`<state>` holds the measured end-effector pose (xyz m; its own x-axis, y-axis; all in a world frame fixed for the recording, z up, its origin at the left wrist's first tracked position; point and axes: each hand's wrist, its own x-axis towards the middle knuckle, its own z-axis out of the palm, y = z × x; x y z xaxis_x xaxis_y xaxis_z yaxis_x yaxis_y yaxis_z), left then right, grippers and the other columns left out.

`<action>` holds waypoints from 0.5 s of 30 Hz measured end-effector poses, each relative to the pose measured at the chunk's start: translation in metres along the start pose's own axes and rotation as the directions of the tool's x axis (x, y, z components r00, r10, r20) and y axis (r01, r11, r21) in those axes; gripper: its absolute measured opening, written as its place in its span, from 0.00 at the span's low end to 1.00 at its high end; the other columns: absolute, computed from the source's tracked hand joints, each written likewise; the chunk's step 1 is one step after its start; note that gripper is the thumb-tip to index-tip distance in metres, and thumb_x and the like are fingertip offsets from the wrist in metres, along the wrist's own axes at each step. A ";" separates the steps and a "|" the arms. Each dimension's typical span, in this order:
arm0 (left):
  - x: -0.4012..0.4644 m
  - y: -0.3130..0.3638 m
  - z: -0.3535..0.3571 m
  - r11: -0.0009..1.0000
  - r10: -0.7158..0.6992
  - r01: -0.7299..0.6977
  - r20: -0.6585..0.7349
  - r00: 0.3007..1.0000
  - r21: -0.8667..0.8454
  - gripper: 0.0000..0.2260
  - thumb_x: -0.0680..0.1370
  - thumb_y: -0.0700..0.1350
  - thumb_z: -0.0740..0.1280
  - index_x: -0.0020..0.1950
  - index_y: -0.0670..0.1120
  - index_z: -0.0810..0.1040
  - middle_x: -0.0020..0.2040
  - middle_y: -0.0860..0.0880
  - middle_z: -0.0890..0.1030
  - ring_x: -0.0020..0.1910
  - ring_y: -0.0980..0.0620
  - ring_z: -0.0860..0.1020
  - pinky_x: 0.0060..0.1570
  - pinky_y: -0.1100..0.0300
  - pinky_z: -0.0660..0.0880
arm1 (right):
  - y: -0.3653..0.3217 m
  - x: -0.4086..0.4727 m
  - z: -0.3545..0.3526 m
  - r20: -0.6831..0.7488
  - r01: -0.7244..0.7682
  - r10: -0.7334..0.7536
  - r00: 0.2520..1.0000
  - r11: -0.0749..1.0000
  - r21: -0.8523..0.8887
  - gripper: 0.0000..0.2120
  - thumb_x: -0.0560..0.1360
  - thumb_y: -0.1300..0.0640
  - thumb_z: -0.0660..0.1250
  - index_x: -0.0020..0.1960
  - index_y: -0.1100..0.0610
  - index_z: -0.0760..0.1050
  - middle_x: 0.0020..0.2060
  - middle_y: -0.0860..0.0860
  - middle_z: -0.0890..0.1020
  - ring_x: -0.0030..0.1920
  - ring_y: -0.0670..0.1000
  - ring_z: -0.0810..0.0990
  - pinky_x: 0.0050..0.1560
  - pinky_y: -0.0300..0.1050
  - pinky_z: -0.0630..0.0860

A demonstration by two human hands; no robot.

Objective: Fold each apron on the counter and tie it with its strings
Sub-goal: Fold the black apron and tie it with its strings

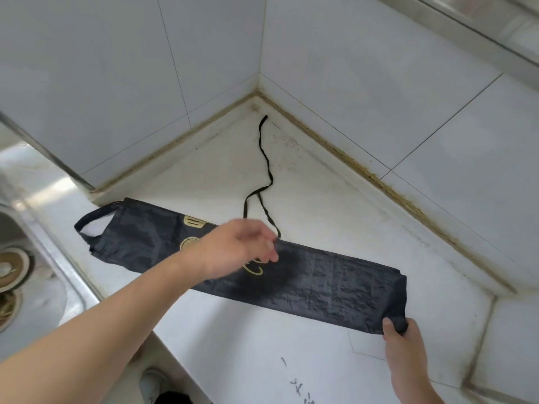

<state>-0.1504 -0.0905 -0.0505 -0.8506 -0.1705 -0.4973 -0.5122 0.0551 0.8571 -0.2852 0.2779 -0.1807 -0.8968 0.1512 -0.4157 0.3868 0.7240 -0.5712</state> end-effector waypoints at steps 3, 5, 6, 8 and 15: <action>-0.027 -0.004 0.019 0.918 -0.164 -0.001 0.383 0.909 0.396 0.10 0.78 0.56 0.67 0.57 0.57 0.83 0.57 0.58 0.85 0.60 0.54 0.82 0.66 0.47 0.77 | -0.002 -0.002 0.001 0.002 0.011 -0.011 1.000 1.000 -0.006 0.07 0.82 0.57 0.67 0.47 0.58 0.72 0.42 0.60 0.80 0.44 0.63 0.78 0.46 0.56 0.72; -0.038 -0.009 0.035 0.766 -0.413 -0.003 0.497 0.763 0.642 0.14 0.80 0.58 0.65 0.62 0.56 0.81 0.60 0.56 0.83 0.62 0.52 0.81 0.66 0.50 0.76 | -0.003 -0.002 0.001 0.008 0.000 0.000 1.000 1.000 0.009 0.07 0.82 0.57 0.67 0.48 0.59 0.72 0.43 0.60 0.81 0.44 0.63 0.78 0.46 0.55 0.72; -0.041 -0.013 0.043 0.710 -0.511 -0.010 0.524 0.681 0.704 0.15 0.81 0.57 0.64 0.63 0.52 0.81 0.59 0.52 0.84 0.61 0.49 0.81 0.65 0.50 0.76 | -0.004 -0.002 0.000 0.006 -0.002 0.001 1.000 1.000 0.018 0.07 0.82 0.57 0.66 0.48 0.59 0.72 0.43 0.60 0.81 0.45 0.63 0.78 0.46 0.54 0.72; -0.043 -0.021 0.054 0.650 -0.624 0.009 0.526 0.578 0.760 0.14 0.82 0.53 0.62 0.60 0.47 0.80 0.49 0.51 0.83 0.58 0.45 0.83 0.63 0.48 0.77 | -0.004 -0.002 0.000 0.006 -0.015 0.015 1.000 0.999 0.040 0.07 0.82 0.56 0.66 0.48 0.59 0.72 0.43 0.60 0.80 0.45 0.64 0.78 0.47 0.54 0.72; -0.005 -0.068 0.061 0.770 -0.064 0.100 -0.079 0.995 0.630 0.10 0.83 0.47 0.62 0.64 0.53 0.75 0.56 0.54 0.81 0.54 0.52 0.80 0.49 0.60 0.78 | -0.009 -0.003 -0.005 0.028 -0.043 0.041 0.999 0.996 0.079 0.07 0.81 0.57 0.68 0.47 0.60 0.75 0.42 0.61 0.83 0.45 0.65 0.81 0.48 0.58 0.79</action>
<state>-0.1184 -0.0336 -0.1147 -0.8039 -0.2511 -0.5391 -0.5542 0.6452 0.5259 -0.2869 0.2741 -0.1708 -0.8738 0.1623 -0.4584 0.4411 0.6613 -0.6067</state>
